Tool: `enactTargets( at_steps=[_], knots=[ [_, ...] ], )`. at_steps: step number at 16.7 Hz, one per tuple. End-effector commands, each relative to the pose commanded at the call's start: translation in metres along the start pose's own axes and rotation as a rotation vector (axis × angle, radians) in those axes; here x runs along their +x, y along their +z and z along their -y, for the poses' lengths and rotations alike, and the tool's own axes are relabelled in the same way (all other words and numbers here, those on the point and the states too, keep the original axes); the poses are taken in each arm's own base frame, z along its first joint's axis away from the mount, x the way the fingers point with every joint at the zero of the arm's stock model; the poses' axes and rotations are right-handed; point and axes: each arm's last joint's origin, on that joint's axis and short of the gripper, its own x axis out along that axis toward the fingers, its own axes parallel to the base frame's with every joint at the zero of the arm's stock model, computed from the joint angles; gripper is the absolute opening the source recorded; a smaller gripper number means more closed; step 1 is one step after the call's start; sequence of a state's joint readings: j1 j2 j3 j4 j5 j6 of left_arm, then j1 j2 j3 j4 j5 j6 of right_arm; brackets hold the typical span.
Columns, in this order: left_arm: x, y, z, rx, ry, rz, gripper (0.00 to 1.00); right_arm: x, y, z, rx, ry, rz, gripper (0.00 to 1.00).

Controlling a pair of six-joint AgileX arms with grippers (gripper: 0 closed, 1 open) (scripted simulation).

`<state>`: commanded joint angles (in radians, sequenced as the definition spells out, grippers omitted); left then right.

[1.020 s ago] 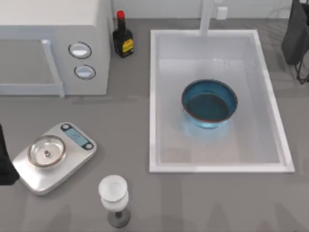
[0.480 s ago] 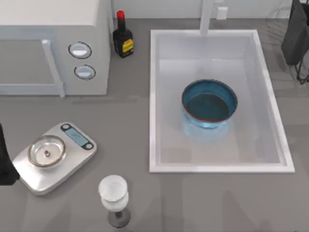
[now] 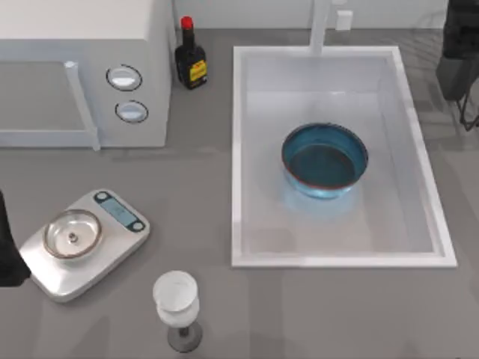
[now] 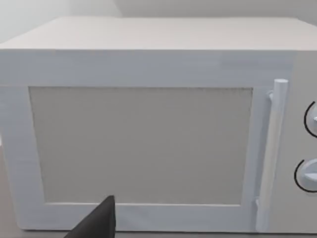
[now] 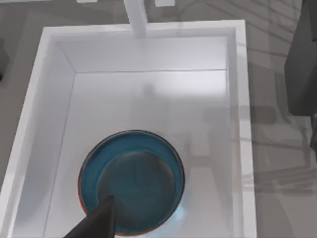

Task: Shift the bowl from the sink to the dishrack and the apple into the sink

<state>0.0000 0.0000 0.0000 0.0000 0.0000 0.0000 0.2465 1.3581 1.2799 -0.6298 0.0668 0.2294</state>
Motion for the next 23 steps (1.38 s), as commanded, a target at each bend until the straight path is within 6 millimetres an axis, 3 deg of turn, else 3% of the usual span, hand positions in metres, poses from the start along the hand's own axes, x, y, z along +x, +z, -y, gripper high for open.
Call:
enactTargets(
  at_steps=[3,5,9,12,16,23],
  knots=[
    [0.000,0.000,0.000,0.000,0.000,0.000,1.00,0.063,0.031,-0.036,0.007,-0.013,-0.177,1.00],
    [0.000,0.000,0.000,0.000,0.000,0.000,1.00,0.109,0.038,-0.063,0.008,-0.030,-0.287,1.00],
    [0.000,0.000,0.000,0.000,0.000,0.000,1.00,0.193,0.020,-0.111,0.004,-0.073,-0.472,1.00],
    [0.000,0.000,0.000,0.000,0.000,0.000,1.00,0.240,-0.007,-0.139,-0.002,-0.108,-0.571,1.00],
    [0.000,0.000,0.000,0.000,0.000,0.000,1.00,0.273,-0.036,-0.158,-0.007,-0.140,-0.644,1.00],
    [0.000,0.000,0.000,0.000,0.000,0.000,1.00,0.280,-0.042,-0.158,-0.005,-0.147,-0.655,1.00]
  ],
)
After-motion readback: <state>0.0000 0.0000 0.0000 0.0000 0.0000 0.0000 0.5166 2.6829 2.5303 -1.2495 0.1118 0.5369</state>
